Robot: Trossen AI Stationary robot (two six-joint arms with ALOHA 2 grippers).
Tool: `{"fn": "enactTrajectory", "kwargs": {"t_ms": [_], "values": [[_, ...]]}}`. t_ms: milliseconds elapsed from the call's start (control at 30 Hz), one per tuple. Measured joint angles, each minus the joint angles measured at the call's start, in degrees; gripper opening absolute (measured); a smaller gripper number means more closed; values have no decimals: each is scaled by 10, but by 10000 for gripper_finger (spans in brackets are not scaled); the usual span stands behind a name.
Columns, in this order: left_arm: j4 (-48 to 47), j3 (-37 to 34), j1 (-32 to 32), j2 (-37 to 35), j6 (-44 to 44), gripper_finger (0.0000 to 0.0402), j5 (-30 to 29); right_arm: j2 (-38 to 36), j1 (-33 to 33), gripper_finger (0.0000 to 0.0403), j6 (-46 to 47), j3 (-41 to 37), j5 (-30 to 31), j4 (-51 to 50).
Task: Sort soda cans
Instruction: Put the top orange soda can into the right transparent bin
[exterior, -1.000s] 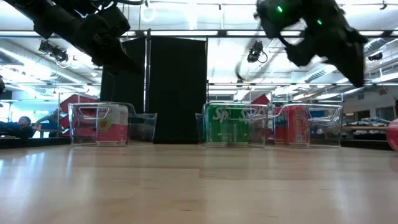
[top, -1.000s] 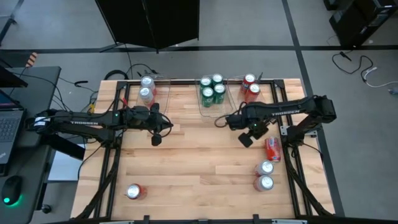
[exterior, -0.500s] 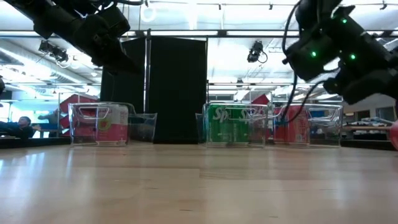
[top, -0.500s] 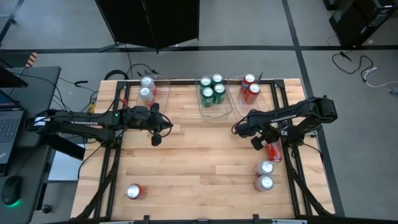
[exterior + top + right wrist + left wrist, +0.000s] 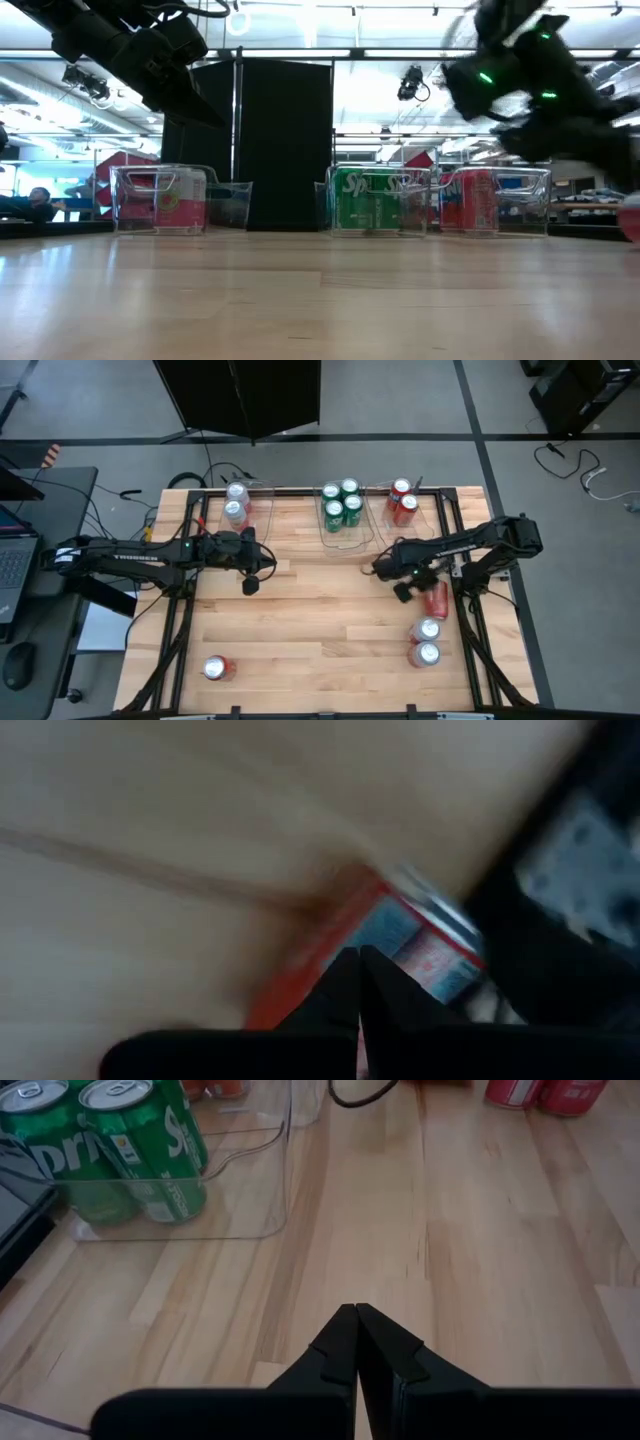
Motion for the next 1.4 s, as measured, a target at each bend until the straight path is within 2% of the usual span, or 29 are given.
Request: {"fn": "enactTrajectory", "kwargs": {"t_ms": [300,500,700,800,967,1133,1233,1400], "values": [[-1,0,0,0,-4,11,0,1,4,4,-121,188,96,120],[-4,0,-1,0,-15,11,0,1,15,20,-138,255,84,83],[-5,0,-1,0,-15,11,0,1,33,14,-30,221,105,-40],[-6,0,-1,0,-14,11,0,1,39,3,15,182,111,-65],[-8,0,-1,0,-14,11,0,1,41,2,34,98,75,16],[-9,0,-8,0,-15,11,0,2,41,2,15,46,72,136],[-9,0,-17,0,-16,11,0,2,40,1,-2,60,90,142],[-9,0,-30,0,-17,11,0,1,55,12,-37,128,110,126]]}}
